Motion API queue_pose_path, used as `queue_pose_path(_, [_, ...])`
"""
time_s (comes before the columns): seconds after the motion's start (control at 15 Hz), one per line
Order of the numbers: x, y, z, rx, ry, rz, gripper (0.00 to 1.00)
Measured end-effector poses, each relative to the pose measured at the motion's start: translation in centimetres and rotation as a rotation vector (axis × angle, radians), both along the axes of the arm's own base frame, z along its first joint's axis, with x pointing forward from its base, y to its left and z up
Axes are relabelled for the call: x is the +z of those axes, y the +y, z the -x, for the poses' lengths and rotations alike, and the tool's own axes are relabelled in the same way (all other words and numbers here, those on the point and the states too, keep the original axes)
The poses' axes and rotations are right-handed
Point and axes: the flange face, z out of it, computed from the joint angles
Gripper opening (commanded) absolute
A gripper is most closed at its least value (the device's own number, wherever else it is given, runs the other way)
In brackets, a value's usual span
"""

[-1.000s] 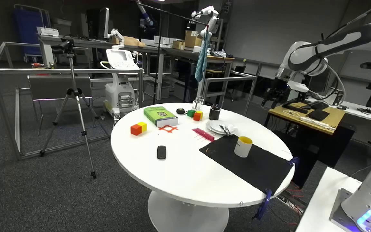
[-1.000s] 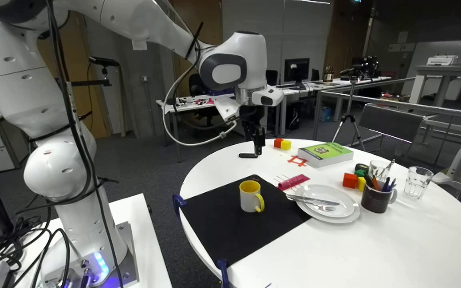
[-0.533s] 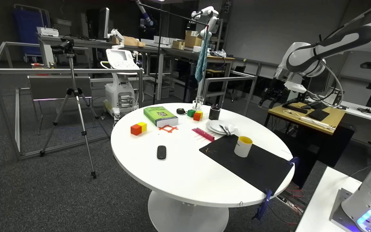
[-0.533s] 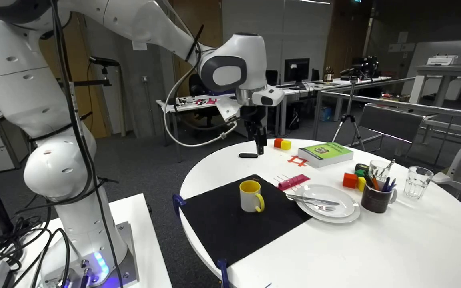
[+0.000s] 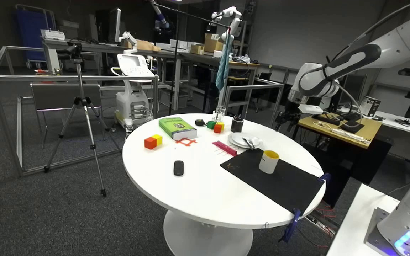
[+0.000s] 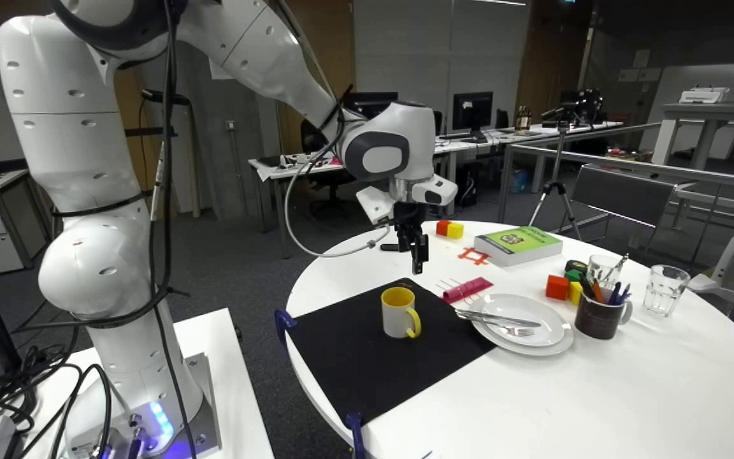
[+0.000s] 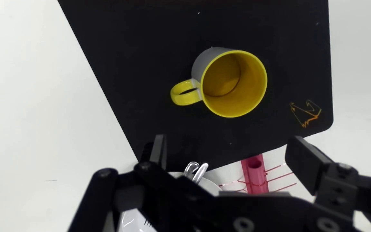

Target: Slide the white mug backward

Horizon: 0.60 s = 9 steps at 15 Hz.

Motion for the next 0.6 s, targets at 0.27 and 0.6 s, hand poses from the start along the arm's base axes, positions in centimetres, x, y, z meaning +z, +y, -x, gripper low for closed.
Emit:
queue_pose_path(0.27, [-2.8, 0.3, -2.2, 0.074, 0.024, 0.007, 1.0])
queue_pose_path(0.6, [-5.1, 0.7, -3.8, 0.211, 0.041, 0.013, 1.0])
